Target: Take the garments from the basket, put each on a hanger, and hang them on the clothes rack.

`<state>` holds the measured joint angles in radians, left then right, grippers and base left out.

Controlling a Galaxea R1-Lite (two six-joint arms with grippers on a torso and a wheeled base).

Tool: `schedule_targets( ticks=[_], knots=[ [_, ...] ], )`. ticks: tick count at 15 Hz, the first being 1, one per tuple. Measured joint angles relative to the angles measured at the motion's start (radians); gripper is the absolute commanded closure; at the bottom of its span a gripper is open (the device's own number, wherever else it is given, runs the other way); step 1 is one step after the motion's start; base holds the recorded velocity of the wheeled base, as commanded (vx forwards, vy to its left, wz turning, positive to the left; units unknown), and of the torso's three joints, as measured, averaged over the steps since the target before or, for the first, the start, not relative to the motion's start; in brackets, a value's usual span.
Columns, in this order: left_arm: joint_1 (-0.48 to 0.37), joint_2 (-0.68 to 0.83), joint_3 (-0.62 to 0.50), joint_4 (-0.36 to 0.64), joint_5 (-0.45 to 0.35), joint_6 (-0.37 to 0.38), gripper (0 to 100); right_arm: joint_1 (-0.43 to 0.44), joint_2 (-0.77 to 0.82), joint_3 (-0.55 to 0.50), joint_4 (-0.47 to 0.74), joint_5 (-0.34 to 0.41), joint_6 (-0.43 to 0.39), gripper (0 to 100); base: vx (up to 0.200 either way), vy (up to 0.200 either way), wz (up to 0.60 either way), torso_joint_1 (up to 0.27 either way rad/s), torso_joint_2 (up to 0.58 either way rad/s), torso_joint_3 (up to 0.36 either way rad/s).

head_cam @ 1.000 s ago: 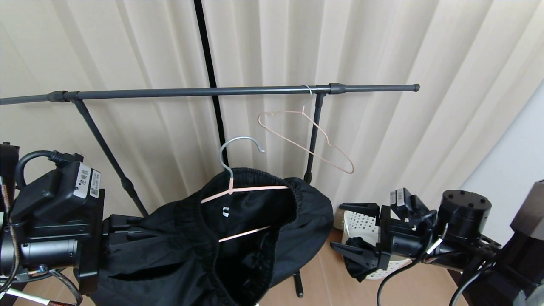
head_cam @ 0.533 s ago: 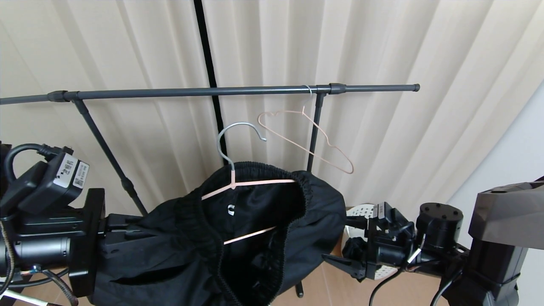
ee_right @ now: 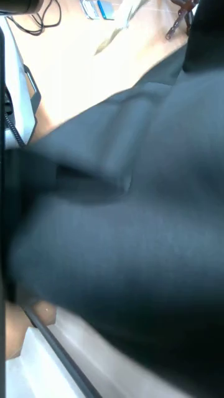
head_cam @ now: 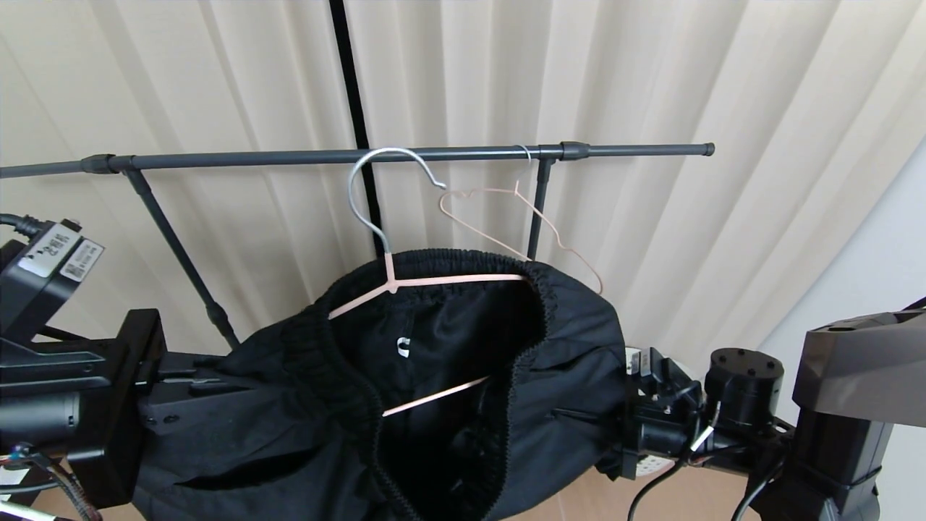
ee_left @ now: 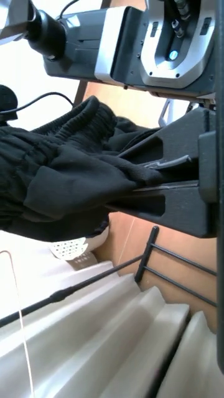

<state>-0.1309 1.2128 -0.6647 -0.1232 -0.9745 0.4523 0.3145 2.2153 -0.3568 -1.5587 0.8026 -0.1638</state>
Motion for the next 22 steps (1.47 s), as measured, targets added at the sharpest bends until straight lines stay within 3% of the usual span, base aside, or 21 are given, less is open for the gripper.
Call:
schedule_targets(
  ticks=[9, 10, 22],
  knots=[
    [0.109, -0.054, 0.021, -0.005, -0.016, -0.028, 100, -0.074, -0.041, -0.010, 0.015, -0.001, -0.001, 100, 0.000, 0.000, 0.00, 0.000, 0.00, 0.000],
    [0.111, -0.054, 0.023, -0.005, -0.016, -0.028, 100, -0.067, -0.046, -0.003, 0.023, -0.001, -0.001, 0, 0.000, 0.000, 0.00, 0.000, 0.00, 0.000],
    [0.269, -0.041, 0.066, -0.005, -0.014, -0.087, 100, -0.059, -0.164, 0.055, -0.002, 0.003, -0.002, 0, 0.000, 0.000, 0.00, 0.000, 0.00, 0.000]
  ],
)
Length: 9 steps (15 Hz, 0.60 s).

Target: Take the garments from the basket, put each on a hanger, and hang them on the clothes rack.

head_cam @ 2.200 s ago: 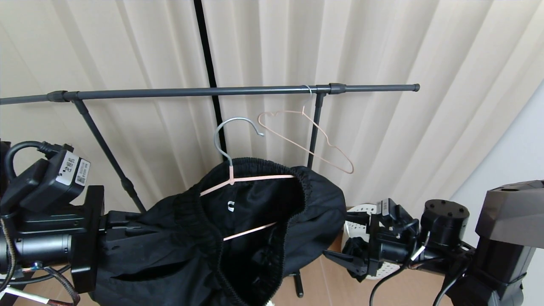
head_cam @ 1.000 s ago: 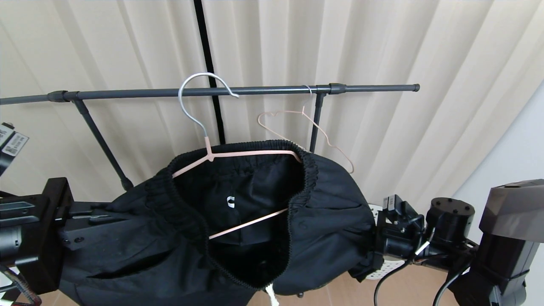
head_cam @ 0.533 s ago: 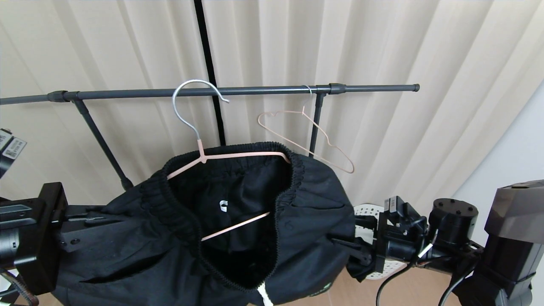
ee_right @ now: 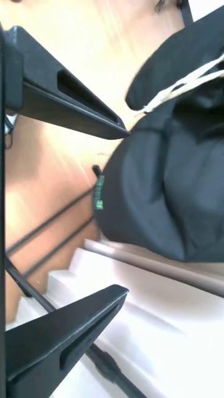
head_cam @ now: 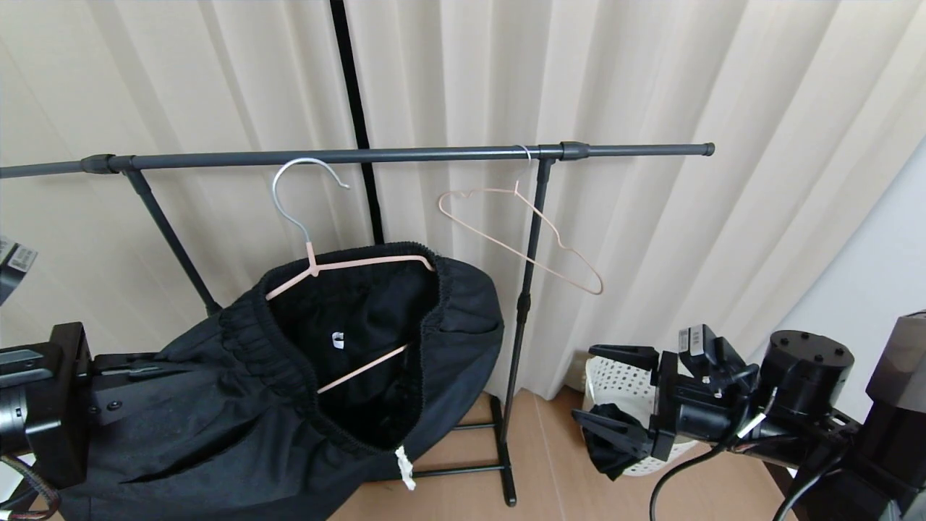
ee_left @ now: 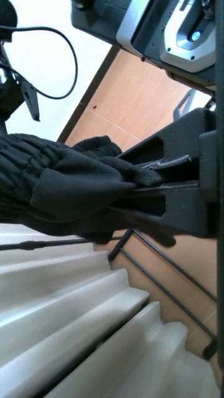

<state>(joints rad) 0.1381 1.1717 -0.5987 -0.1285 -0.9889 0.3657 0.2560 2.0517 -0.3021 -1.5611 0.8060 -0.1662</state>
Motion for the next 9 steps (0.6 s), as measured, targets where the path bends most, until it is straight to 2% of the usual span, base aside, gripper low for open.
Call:
schedule_targets(
  ticks=[6, 8, 9],
  knots=[
    [0.011, 0.011, -0.004, 0.000, 0.034, -0.025, 100, 0.003, -0.097, 0.006, -0.001, -0.023, -0.026, 0, 0.000, 0.000, 0.00, 0.000, 0.00, 0.000],
    [0.011, 0.024, -0.014, -0.001, 0.065, -0.024, 100, 0.001, -0.122, 0.004, -0.001, -0.112, -0.094, 0, 0.000, 0.000, 0.00, 0.000, 0.00, 0.000],
    [0.011, 0.030, -0.018, -0.001, 0.102, -0.024, 100, 0.003, -0.137, 0.002, -0.001, -0.188, -0.113, 0, 0.000, 0.000, 0.00, 0.000, 0.00, 0.000]
  ],
)
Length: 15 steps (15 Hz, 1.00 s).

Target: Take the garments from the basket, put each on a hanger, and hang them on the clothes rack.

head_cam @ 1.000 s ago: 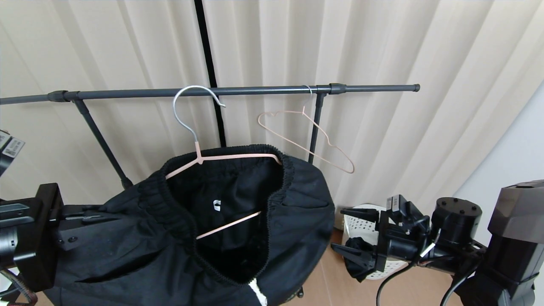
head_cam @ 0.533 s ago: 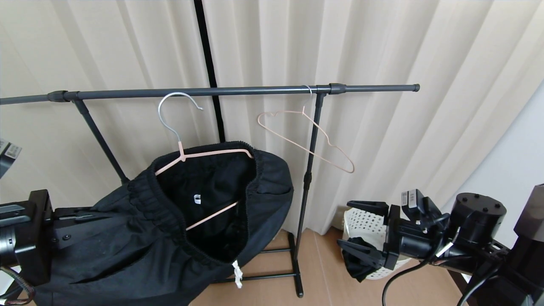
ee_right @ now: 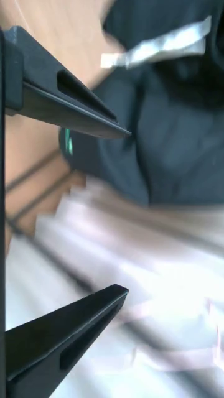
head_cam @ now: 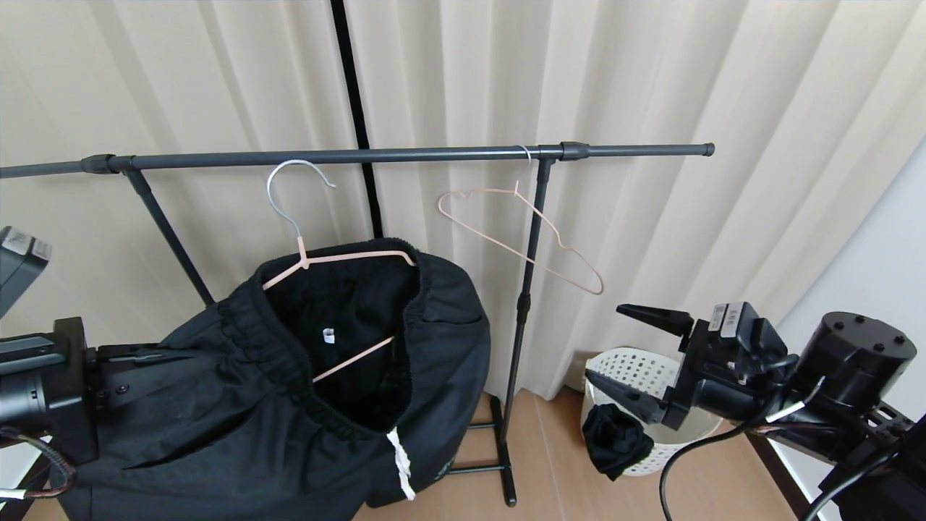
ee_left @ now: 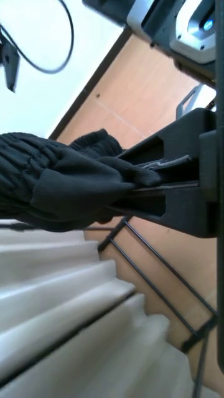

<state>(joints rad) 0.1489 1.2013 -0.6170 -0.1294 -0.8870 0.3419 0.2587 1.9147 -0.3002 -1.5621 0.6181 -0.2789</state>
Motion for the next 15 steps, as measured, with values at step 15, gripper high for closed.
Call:
schedule_targets(
  ticks=[15],
  knots=[
    [-0.158, 0.173, -0.123, -0.050, 0.402, -0.289, 100, 0.122, -0.288, -0.208, 0.478, -0.335, 0.134, 0, 0.000, 0.000, 0.00, 0.000, 0.00, 0.000]
  ],
)
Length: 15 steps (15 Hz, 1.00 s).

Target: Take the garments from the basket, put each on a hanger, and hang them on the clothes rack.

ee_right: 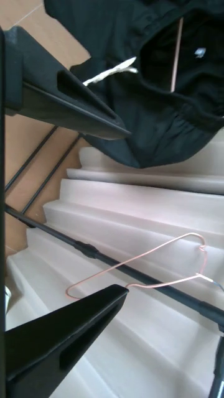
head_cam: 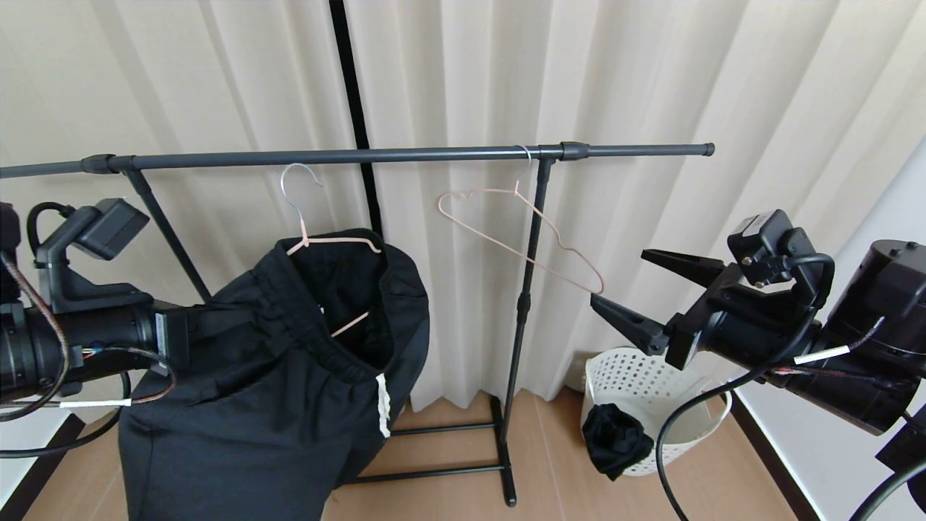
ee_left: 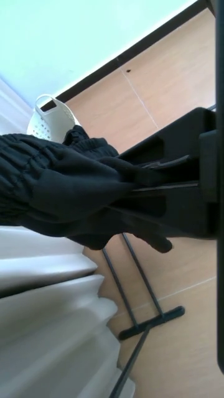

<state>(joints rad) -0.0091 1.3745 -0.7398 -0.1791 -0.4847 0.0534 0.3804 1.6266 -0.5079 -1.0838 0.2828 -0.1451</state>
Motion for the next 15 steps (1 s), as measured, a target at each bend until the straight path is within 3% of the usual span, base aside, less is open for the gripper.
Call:
schedule_targets(
  ticks=[5, 10, 15],
  knots=[
    [-0.021, 0.147, -0.109, -0.023, 0.017, -0.066, 100, 0.000, 0.005, -0.004, 0.001, 0.000, 0.000, 0, 0.000, 0.000, 0.00, 0.000, 0.00, 0.000],
    [-0.021, 0.309, -0.153, -0.272, 0.018, -0.087, 100, 0.000, 0.025, -0.010, 0.000, 0.000, 0.000, 0, 0.000, 0.000, 0.00, 0.000, 0.00, 0.000],
    [-0.022, 0.471, -0.286, -0.310, 0.022, -0.121, 100, 0.000, 0.041, -0.010, -0.001, 0.000, 0.000, 0, 0.000, 0.000, 0.00, 0.000, 0.00, 0.000]
  ],
)
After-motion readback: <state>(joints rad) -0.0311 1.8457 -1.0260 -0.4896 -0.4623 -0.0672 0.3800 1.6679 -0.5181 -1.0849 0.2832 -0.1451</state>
